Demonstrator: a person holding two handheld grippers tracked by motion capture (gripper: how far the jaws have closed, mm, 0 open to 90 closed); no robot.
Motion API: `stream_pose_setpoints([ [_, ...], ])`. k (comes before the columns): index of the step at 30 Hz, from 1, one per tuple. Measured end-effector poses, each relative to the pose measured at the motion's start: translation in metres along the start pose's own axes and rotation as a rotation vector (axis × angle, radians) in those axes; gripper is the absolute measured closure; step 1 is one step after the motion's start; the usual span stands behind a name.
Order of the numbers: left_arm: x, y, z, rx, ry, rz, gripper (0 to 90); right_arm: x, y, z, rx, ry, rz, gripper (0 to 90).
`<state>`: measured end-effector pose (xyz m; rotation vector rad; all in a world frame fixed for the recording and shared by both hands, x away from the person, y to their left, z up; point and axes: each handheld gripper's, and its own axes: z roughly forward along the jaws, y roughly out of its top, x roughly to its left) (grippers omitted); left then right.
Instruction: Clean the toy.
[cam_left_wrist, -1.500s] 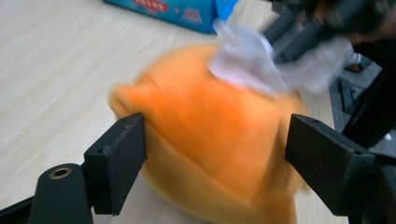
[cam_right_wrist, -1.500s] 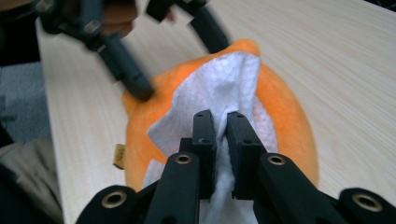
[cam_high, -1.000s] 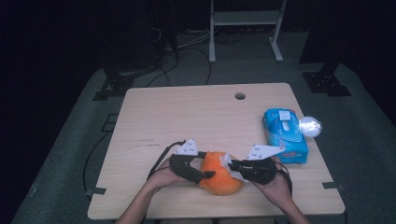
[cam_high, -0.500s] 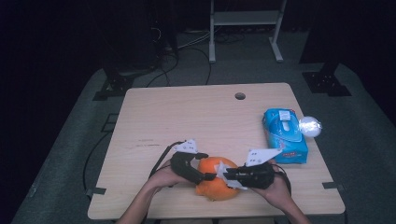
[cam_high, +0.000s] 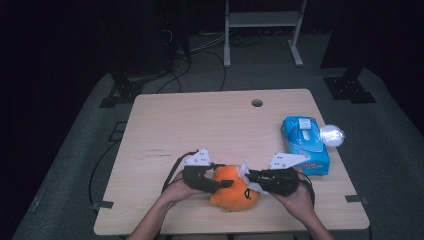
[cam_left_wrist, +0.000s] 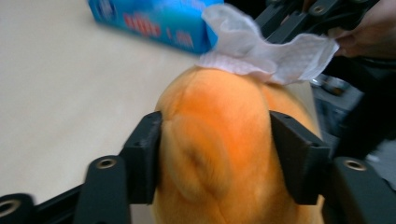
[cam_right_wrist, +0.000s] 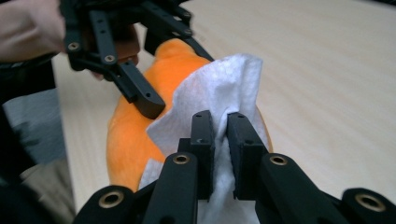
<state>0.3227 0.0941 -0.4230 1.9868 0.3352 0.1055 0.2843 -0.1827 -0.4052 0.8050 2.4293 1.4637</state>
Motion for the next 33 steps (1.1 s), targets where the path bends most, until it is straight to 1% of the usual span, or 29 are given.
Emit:
stream_pose_setpoints([
  [2, -0.003, 0.003, -0.001, -0.025, 0.034, 0.052, 42.8, -0.001, 0.003, -0.004, -0.025, -0.028, -0.008, 80.8],
  [3, -0.005, 0.003, 0.000, -0.026, 0.045, 0.074, 42.8, -0.002, 0.004, -0.005, -0.037, -0.036, -0.002, 80.7],
  [5, -0.007, 0.001, 0.002, -0.019, 0.037, 0.085, 41.2, -0.004, 0.004, -0.006, -0.054, -0.065, 0.014, 80.7],
  [6, -0.007, 0.001, 0.002, -0.014, 0.035, 0.086, 40.1, -0.006, 0.004, -0.005, -0.055, -0.068, 0.025, 80.7],
  [8, -0.005, 0.002, 0.001, 0.011, 0.023, 0.054, 33.2, -0.010, 0.000, 0.001, -0.030, -0.049, 0.049, 80.6],
  [9, -0.005, 0.003, 0.001, 0.017, 0.020, 0.033, 28.0, -0.010, -0.001, 0.003, -0.021, -0.035, 0.049, 80.6],
  [10, -0.003, 0.004, 0.000, 0.028, 0.008, 0.003, 23.7, -0.009, -0.002, 0.005, -0.012, -0.026, 0.044, 80.7],
  [11, -0.002, 0.005, -0.001, 0.038, -0.001, -0.018, 18.8, -0.006, -0.002, 0.007, -0.002, -0.012, 0.018, 80.7],
  [13, 0.000, 0.007, -0.002, 0.050, -0.010, -0.055, 13.4, 0.001, -0.002, 0.009, 0.009, 0.030, -0.012, 80.5],
  [14, 0.000, 0.007, -0.001, 0.069, -0.028, -0.072, 11.2, 0.004, -0.002, 0.010, 0.013, 0.052, -0.027, 80.3],
  [15, -0.001, 0.006, 0.001, 0.094, -0.041, -0.076, 10.3, 0.008, -0.001, 0.012, 0.018, 0.072, -0.038, 80.2],
  [16, -0.003, 0.004, 0.004, 0.123, -0.040, -0.059, 10.4, 0.010, -0.001, 0.012, 0.020, 0.077, -0.053, 80.2],
  [17, -0.005, 0.002, 0.008, 0.141, -0.034, -0.035, 10.7, 0.012, 0.001, 0.013, 0.023, 0.063, -0.063, 80.1],
  [18, -0.007, 0.001, 0.009, 0.138, -0.020, -0.018, 14.9, 0.013, 0.002, 0.012, 0.024, 0.046, -0.074, 80.3],
  [19, -0.008, 0.002, 0.008, 0.139, -0.009, 0.000, 21.7, 0.013, 0.003, 0.011, 0.021, 0.027, -0.076, 80.5],
  [20, -0.007, 0.003, 0.006, 0.133, 0.002, 0.007, 30.0, 0.014, 0.004, 0.010, 0.011, 0.004, -0.077, 80.8],
  [21, -0.008, 0.005, 0.004, 0.108, 0.015, 0.017, 35.0, 0.014, 0.006, 0.008, -0.003, -0.007, -0.075, 80.9],
  [22, -0.008, 0.005, 0.002, 0.082, 0.026, 0.031, 37.1, 0.014, 0.007, 0.006, -0.016, -0.022, -0.075, 81.0],
  [24, -0.010, 0.007, 0.002, 0.050, 0.067, 0.067, 38.1, 0.015, 0.011, 0.002, -0.044, -0.044, -0.078, 81.0],
  [26, -0.012, 0.008, 0.003, 0.022, 0.097, 0.090, 37.9, 0.014, 0.014, 0.000, -0.064, -0.044, -0.063, 80.9],
  [28, -0.012, 0.005, 0.005, 0.022, 0.100, 0.090, 36.9, 0.013, 0.014, 0.000, -0.066, -0.051, -0.067, 81.0],
  [29, -0.011, 0.003, 0.007, 0.032, 0.096, 0.085, 35.9, 0.012, 0.014, 0.001, -0.060, -0.052, -0.062, 81.0],
  [31, -0.008, 0.001, 0.007, 0.041, 0.084, 0.063, 34.3, 0.008, 0.009, 0.005, -0.036, -0.049, -0.059, 81.0],
  [33, -0.004, -0.001, 0.004, 0.063, 0.081, 0.043, 32.4, 0.004, 0.005, 0.008, -0.023, -0.047, -0.041, 81.1],
])
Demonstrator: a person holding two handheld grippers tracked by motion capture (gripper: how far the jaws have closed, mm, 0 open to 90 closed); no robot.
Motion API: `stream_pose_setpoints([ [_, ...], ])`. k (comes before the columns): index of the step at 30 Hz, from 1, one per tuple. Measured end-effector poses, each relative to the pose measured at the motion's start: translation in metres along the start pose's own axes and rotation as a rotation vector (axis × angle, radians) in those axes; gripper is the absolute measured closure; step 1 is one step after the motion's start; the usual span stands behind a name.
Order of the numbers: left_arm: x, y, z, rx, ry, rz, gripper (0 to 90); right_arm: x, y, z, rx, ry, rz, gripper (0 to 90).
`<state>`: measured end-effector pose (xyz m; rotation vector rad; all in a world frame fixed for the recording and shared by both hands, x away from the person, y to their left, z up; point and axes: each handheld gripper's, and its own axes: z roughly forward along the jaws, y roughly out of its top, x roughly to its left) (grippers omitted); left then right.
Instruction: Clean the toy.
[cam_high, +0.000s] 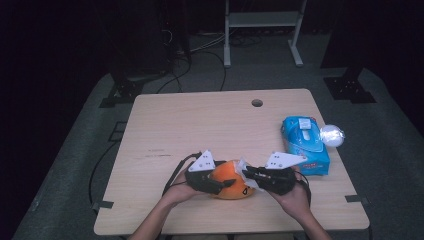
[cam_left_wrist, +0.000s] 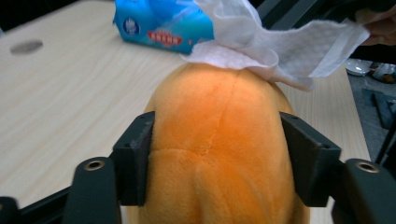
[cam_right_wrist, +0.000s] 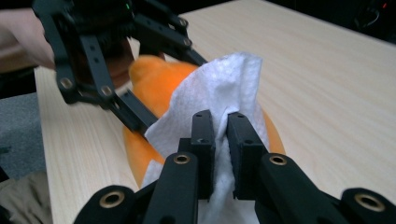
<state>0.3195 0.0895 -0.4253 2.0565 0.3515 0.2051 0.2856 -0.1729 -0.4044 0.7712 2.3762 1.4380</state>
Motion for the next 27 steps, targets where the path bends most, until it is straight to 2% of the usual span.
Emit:
stream_pose_setpoints([
  [3, 0.008, -0.008, -0.006, 0.010, -0.019, -0.031, 31.3, -0.010, -0.008, 0.002, 0.023, -0.011, 0.035, 81.0],
  [7, 0.013, -0.014, -0.012, 0.017, -0.043, -0.043, 31.1, -0.020, -0.017, 0.001, 0.060, -0.030, 0.079, 80.9],
  [9, 0.014, -0.015, -0.013, 0.018, -0.049, -0.049, 31.0, -0.017, -0.014, -0.003, 0.027, -0.034, 0.068, 81.0],
  [11, 0.014, -0.016, -0.013, 0.015, -0.051, -0.051, 31.0, -0.010, -0.008, -0.004, -0.007, -0.006, 0.054, 80.9],
  [14, 0.014, -0.015, -0.014, 0.026, -0.054, -0.050, 30.7, 0.000, -0.004, 0.001, 0.005, 0.004, 0.007, 80.8],
  [17, 0.014, -0.016, -0.015, 0.033, -0.052, -0.053, 30.4, -0.005, -0.010, 0.003, 0.020, 0.019, 0.031, 80.8],
  [20, 0.015, -0.017, -0.015, 0.032, -0.053, -0.058, 30.3, -0.013, -0.017, 0.002, 0.043, -0.003, 0.058, 80.8],
  [22, 0.015, -0.017, -0.015, 0.032, -0.054, -0.060, 30.3, -0.015, -0.018, 0.000, 0.039, -0.008, 0.074, 80.8],
  [25, 0.015, -0.017, -0.015, 0.030, -0.054, -0.062, 30.0, -0.008, -0.010, -0.003, -0.012, 0.017, 0.058, 80.5],
  [27, 0.016, -0.018, -0.015, 0.029, -0.054, -0.062, 29.6, -0.002, -0.007, -0.001, 0.000, 0.025, 0.029, 80.5],
])
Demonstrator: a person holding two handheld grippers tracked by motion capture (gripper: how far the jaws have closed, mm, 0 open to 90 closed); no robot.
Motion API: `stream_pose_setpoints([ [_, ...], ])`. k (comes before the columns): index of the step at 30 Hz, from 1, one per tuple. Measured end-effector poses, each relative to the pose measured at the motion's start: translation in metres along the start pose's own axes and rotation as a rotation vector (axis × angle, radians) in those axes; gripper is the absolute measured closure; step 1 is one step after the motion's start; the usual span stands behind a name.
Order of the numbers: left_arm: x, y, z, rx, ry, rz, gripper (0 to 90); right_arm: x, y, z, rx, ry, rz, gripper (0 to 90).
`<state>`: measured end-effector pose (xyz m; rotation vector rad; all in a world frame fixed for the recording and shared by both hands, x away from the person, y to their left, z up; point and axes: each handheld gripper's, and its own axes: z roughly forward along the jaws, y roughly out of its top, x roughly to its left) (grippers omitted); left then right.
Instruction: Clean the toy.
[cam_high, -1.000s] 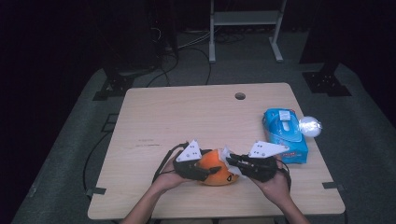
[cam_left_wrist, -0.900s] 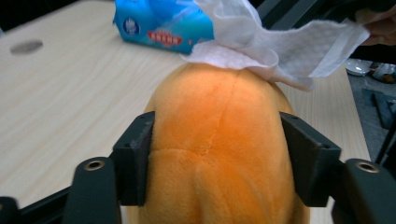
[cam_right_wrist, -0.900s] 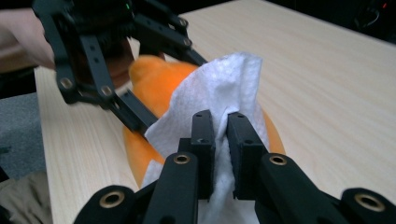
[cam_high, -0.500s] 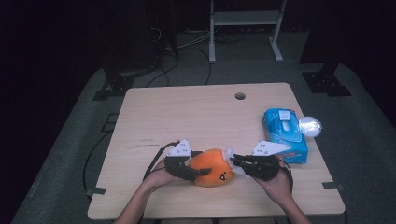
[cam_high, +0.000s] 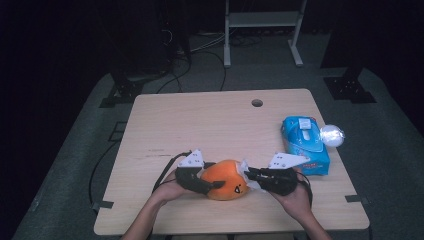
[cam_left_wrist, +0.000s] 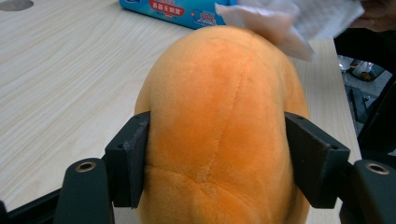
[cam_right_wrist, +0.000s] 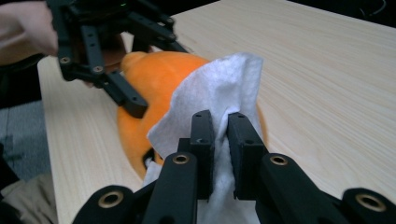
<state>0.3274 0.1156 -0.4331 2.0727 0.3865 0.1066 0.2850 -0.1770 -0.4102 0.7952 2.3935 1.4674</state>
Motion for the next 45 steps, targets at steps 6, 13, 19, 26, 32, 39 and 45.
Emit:
stream_pose_setpoints([
  [6, 0.002, -0.001, -0.002, 0.003, 0.002, -0.014, 28.9, -0.010, -0.011, 0.004, 0.056, -0.014, 0.035, 80.8],
  [13, 0.002, -0.001, -0.001, 0.000, 0.000, -0.011, 28.5, -0.007, -0.004, -0.001, 0.001, -0.007, 0.057, 80.7],
  [19, 0.003, -0.001, -0.001, 0.005, 0.001, -0.010, 28.2, -0.006, -0.009, 0.005, 0.027, 0.026, 0.061, 80.3],
  [26, -0.005, 0.003, 0.003, 0.009, 0.002, 0.031, 27.8, -0.010, -0.006, -0.004, 0.001, -0.010, 0.084, 80.3],
  [32, -0.015, 0.008, 0.008, 0.027, 0.002, 0.081, 27.8, -0.004, -0.001, 0.001, -0.008, 0.005, 0.052, 80.0],
  [39, -0.016, 0.008, 0.009, 0.027, 0.005, 0.086, 27.6, -0.013, -0.010, -0.004, 0.013, -0.037, 0.089, 80.2],
  [45, -0.021, 0.011, 0.011, 0.037, 0.006, 0.109, 27.3, 0.004, 0.008, 0.000, -0.026, -0.001, 0.019, 79.9],
])
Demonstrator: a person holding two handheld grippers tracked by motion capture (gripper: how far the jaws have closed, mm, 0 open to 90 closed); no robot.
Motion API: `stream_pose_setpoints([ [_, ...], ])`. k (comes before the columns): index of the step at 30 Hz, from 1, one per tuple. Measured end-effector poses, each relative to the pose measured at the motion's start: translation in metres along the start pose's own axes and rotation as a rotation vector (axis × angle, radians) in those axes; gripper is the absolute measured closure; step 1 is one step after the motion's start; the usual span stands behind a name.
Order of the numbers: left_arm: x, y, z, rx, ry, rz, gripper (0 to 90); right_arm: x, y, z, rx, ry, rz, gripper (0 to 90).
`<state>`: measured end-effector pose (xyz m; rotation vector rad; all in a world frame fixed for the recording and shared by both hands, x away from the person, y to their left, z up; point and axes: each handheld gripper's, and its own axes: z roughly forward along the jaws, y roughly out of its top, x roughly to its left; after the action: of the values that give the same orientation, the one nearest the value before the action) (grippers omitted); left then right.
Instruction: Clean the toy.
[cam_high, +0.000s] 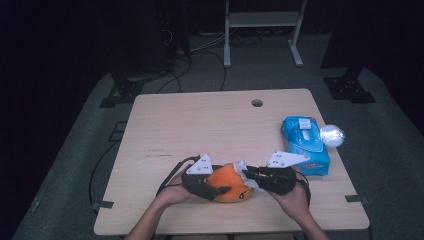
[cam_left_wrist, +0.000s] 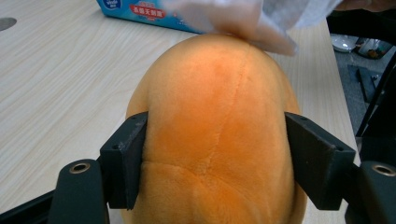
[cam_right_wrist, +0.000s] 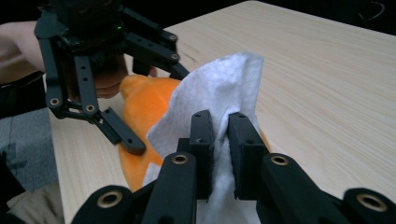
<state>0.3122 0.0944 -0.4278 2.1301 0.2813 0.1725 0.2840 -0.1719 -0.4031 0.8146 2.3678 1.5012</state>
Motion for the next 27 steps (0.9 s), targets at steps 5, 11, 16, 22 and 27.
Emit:
stream_pose_setpoints([
  [5, 0.000, 0.000, 0.000, -0.008, -0.004, -0.012, 27.2, -0.012, -0.010, -0.001, 0.042, -0.007, 0.039, 79.9],
  [11, -0.002, 0.003, 0.003, -0.005, -0.006, -0.002, 26.7, -0.005, 0.001, -0.008, -0.016, 0.009, 0.023, 79.8],
  [16, -0.002, 0.006, 0.000, -0.006, -0.029, -0.005, 20.6, 0.004, -0.001, 0.004, 0.030, 0.033, -0.027, 79.8],
  [22, 0.004, 0.009, -0.010, -0.020, -0.036, -0.045, 22.4, -0.001, -0.006, -0.001, 0.054, 0.031, -0.026, 79.9],
  [27, 0.002, 0.008, -0.007, -0.003, -0.042, -0.046, 28.9, -0.013, -0.008, -0.006, 0.059, -0.028, 0.005, 80.0],
])
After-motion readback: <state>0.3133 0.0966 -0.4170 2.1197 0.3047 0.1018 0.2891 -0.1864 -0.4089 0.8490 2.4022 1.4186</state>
